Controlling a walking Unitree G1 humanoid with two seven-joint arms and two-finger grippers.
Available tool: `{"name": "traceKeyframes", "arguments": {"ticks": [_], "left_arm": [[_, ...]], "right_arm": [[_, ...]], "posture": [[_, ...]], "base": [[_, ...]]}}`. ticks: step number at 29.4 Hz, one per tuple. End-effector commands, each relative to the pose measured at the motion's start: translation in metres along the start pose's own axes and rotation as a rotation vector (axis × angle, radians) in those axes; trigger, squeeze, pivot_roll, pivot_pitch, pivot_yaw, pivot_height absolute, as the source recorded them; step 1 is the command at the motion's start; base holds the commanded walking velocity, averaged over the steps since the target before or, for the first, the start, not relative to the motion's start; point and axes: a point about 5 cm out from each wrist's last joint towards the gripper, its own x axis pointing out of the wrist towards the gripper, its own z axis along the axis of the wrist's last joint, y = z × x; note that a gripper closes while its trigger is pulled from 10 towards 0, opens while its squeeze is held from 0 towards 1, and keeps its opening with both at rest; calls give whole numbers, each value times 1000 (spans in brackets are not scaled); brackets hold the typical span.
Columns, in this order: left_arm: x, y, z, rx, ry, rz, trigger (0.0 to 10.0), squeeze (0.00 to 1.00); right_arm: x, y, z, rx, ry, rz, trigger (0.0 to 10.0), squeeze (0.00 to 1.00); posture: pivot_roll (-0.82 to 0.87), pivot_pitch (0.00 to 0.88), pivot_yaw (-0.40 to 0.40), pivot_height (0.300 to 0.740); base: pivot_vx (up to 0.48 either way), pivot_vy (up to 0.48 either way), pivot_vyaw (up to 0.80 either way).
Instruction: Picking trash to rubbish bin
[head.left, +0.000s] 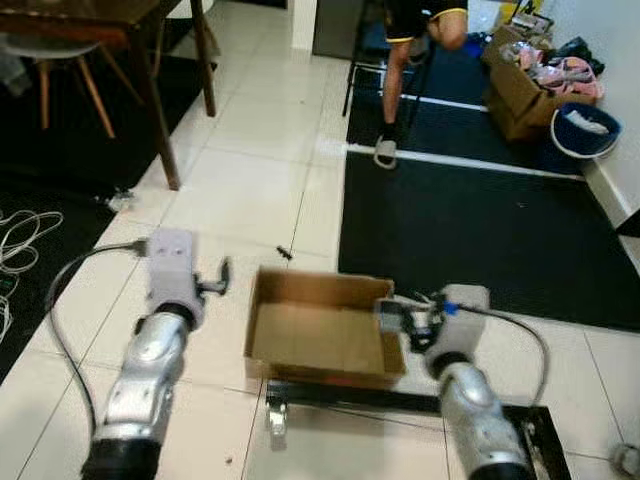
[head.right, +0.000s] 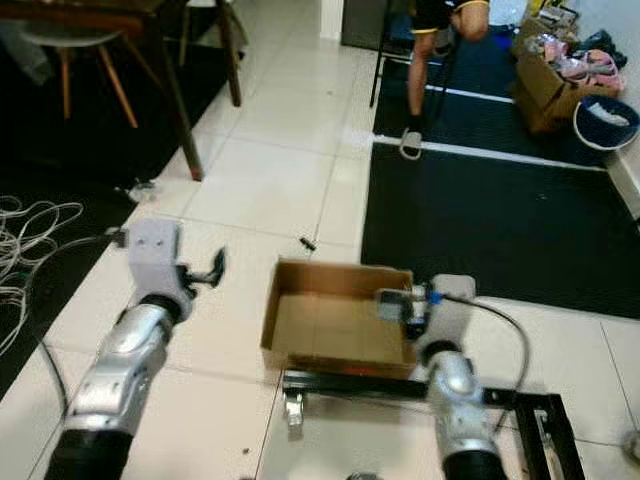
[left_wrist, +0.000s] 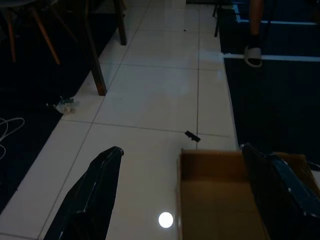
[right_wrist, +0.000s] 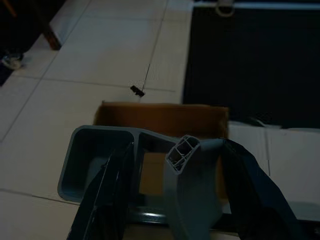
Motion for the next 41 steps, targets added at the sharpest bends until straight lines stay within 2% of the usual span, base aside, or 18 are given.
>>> {"name": "traceKeyframes", "arguments": {"ticks": [1,19,27,29,32,34,38,41], "left_arm": [[-1,-4,-3,-5,13,-10,10000,0],[-2,-3,-4,8,12,4,10000,0],[0,-5,-7,12,18,-7,10000,0],[1,-5,-6,15,16,-11,10000,0],[9,-5,-1,27,-5,-19,10000,0],[9,-5,-1,27,-5,-19,10000,0],[15,-3,6,54,-25,-22,10000,0],[16,-2,7,55,-27,-19,10000,0]], "right_arm": [[-4,-11,-5,-11,21,-32,10000,0],[-4,-12,-5,-6,15,-39,10000,0],[11,-15,6,-6,-14,-70,10000,0],[17,-16,11,-10,-21,-74,10000,0],[42,-12,37,-38,-47,-67,10000,0],[42,-12,37,-38,-47,-67,10000,0],[62,0,70,-74,-98,-27,10000,0],[66,3,79,-77,-117,-17,10000,0]], "posture": [[13,186,-32,740],[11,187,-32,740],[-2,202,-31,740],[-2,206,-35,740],[6,211,-49,740],[6,211,-49,740],[16,223,-60,740],[15,229,-61,740]], "base": [[0,0,0],[0,0,0],[0,0,0],[0,0,0],[0,0,0],[0,0,0],[0,0,0],[0,0,0]]}}
